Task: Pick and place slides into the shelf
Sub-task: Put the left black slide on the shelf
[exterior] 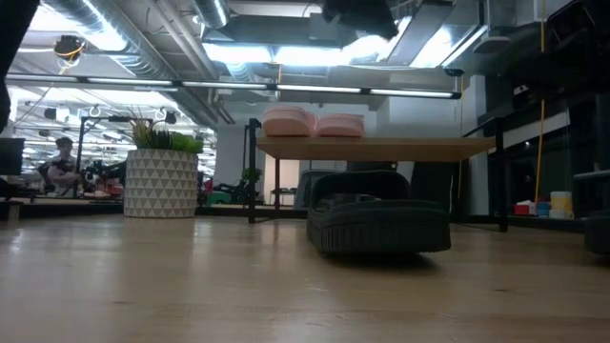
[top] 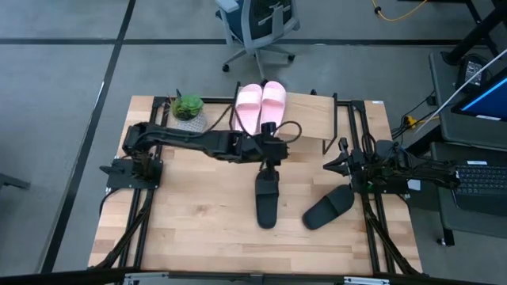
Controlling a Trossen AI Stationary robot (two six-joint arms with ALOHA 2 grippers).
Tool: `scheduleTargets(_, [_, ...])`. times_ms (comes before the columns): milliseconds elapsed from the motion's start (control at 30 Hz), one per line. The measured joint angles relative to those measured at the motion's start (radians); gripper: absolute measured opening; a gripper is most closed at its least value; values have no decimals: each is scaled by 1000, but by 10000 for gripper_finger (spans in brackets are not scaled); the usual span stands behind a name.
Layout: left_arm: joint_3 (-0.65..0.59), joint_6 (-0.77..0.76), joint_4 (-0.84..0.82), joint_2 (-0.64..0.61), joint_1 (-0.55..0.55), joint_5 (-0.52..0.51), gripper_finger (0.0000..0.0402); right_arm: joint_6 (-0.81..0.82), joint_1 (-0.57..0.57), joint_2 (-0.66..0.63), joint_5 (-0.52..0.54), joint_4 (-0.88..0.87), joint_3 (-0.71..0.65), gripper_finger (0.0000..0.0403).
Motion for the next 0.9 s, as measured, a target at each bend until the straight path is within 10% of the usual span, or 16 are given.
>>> scheduleTargets(900, [-1080, -31, 702, -804, -12, 52, 78, 13, 0, 41, -36, 181, 80, 26])
